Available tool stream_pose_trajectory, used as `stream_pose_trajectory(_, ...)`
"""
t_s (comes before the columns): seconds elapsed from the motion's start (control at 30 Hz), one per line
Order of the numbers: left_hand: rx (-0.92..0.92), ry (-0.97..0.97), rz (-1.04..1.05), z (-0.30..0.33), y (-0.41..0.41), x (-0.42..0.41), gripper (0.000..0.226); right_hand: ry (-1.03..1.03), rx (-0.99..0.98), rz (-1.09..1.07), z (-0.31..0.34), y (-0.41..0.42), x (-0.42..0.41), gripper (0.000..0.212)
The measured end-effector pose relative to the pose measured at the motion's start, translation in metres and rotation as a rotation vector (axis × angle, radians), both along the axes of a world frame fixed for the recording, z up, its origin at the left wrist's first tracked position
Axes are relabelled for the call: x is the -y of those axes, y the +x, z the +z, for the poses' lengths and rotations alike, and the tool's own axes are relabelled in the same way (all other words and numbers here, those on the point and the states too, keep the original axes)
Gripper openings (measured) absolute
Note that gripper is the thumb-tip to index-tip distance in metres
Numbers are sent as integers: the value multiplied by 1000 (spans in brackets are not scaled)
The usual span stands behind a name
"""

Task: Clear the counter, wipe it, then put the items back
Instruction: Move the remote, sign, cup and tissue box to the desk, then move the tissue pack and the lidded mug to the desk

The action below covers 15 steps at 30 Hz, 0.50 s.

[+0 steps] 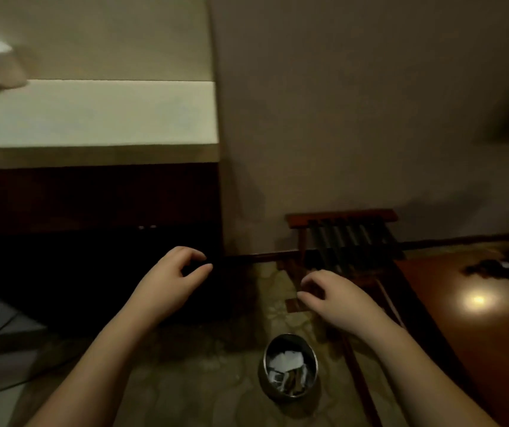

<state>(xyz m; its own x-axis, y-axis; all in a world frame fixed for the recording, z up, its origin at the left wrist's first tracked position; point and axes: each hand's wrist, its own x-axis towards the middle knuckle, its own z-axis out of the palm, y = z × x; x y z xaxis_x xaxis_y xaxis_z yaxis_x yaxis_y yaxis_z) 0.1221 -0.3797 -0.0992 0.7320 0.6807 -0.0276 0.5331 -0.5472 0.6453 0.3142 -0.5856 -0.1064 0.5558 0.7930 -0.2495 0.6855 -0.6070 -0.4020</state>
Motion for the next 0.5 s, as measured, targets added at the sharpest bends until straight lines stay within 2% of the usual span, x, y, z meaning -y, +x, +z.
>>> stream_pose_trajectory(0.27,227,-116,230,21,-134,-104,11,169,-64,269,27,-101,-158,33)
stream_pose_trajectory(0.5,370,-48,368,53,-218,-205,9,272,-68,412,64,-177,-287,33)
